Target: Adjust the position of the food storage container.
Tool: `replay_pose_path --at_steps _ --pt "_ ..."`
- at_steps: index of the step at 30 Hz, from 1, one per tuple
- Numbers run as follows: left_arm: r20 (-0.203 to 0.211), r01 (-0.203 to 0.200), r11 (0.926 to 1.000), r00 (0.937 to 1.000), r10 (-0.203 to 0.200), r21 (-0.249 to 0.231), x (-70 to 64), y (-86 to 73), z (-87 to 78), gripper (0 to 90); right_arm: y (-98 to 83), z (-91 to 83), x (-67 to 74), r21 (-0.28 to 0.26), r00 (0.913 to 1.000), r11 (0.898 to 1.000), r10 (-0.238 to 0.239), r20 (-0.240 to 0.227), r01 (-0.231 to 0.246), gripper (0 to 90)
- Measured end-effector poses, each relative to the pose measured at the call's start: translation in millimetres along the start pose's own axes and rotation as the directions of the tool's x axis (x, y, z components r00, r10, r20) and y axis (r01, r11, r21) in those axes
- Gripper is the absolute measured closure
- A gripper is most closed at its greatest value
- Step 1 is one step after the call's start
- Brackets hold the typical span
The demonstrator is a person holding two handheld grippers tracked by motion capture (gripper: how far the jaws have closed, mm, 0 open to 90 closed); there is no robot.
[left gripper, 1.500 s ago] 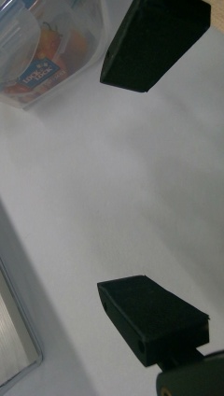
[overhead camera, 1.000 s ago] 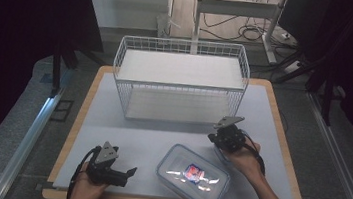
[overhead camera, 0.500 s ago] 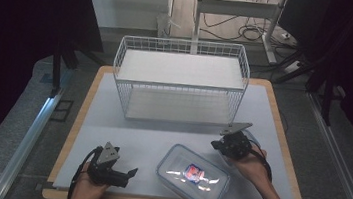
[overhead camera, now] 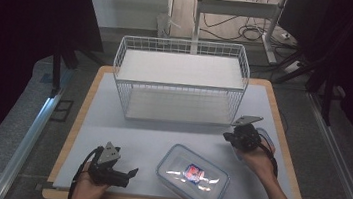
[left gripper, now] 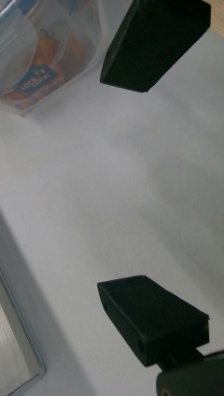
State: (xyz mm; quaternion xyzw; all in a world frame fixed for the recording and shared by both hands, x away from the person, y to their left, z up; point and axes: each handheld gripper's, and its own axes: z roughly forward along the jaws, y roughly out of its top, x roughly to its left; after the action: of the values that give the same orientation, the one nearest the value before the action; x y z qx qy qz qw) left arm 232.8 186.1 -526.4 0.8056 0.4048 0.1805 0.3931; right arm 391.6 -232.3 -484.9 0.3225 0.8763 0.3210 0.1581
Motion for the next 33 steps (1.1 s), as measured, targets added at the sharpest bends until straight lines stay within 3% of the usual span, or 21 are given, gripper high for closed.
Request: replay_pose_path --at_steps 4,5,8,11,16,17,24,29,30,32,33 --pt "0.008 0.014 0.9999 0.9999 -0.014 0.005 0.4 1.4 -0.1 4.7 -1.9 -12.2 7.5 -0.042 0.9995 0.999 0.002 -0.03 -0.003 88.4" --pt "0.017 0.026 0.9997 0.9995 -0.026 0.0 0.0 1.8 -0.5 4.7 -5.5 -23.2 13.0 -0.071 0.9986 0.997 -0.004 -0.052 0.0 88.4" --pt "0.015 0.026 0.9997 0.9996 -0.026 -0.004 -0.7 1.9 -1.3 4.7 -12.0 -32.9 17.3 -0.081 0.9978 0.997 -0.005 -0.066 0.0 88.6" --pt "0.011 0.024 0.9997 0.9997 -0.024 -0.005 0.0 1.7 -1.3 4.8 -31.4 -50.7 28.3 -0.093 0.9947 0.996 0.006 -0.103 -0.015 89.2" --pt "0.01 0.023 0.9997 0.9997 -0.023 -0.007 -1.1 1.8 -0.9 4.8 -54.6 -69.3 44.3 -0.085 0.9933 0.996 0.009 -0.115 -0.019 89.3" --pt "0.012 0.022 0.9997 0.9997 -0.022 -0.002 -1.2 2.0 -0.4 4.8 -66.7 -77.6 52.4 -0.068 0.9931 0.997 0.012 -0.117 -0.02 89.3" --pt "0.006 0.018 0.9998 0.9998 -0.018 -0.002 -1.5 1.9 -1.0 4.7 -93.0 -89.4 75.7 -0.003 0.9895 1.0 0.012 -0.144 -0.013 89.1" --pt "0.001 0.024 0.9997 0.9997 -0.024 -0.007 -0.6 1.3 -2.2 4.7 -99.6 -87.0 96.3 0.02 0.9772 1.0 0.012 -0.212 -0.008 89.1" --pt "0.001 0.025 0.9996 0.9997 -0.025 -0.008 -0.3 1.2 -2.2 4.7 -99.5 -86.5 98.6 0.017 0.9765 1.0 0.004 -0.215 -0.001 89.3" --pt "0.004 0.025 0.9997 0.9997 -0.025 -0.008 -0.5 1.4 -1.9 4.7 -98.9 -85.4 102.1 0.02 0.9829 1.0 -0.019 -0.183 0.023 89.3" --pt "0.005 0.024 0.9997 0.9997 -0.024 -0.007 -0.7 1.5 -1.6 4.7 -98.8 -84.5 101.3 0.022 0.9828 1.0 -0.006 -0.185 0.01 89.4"
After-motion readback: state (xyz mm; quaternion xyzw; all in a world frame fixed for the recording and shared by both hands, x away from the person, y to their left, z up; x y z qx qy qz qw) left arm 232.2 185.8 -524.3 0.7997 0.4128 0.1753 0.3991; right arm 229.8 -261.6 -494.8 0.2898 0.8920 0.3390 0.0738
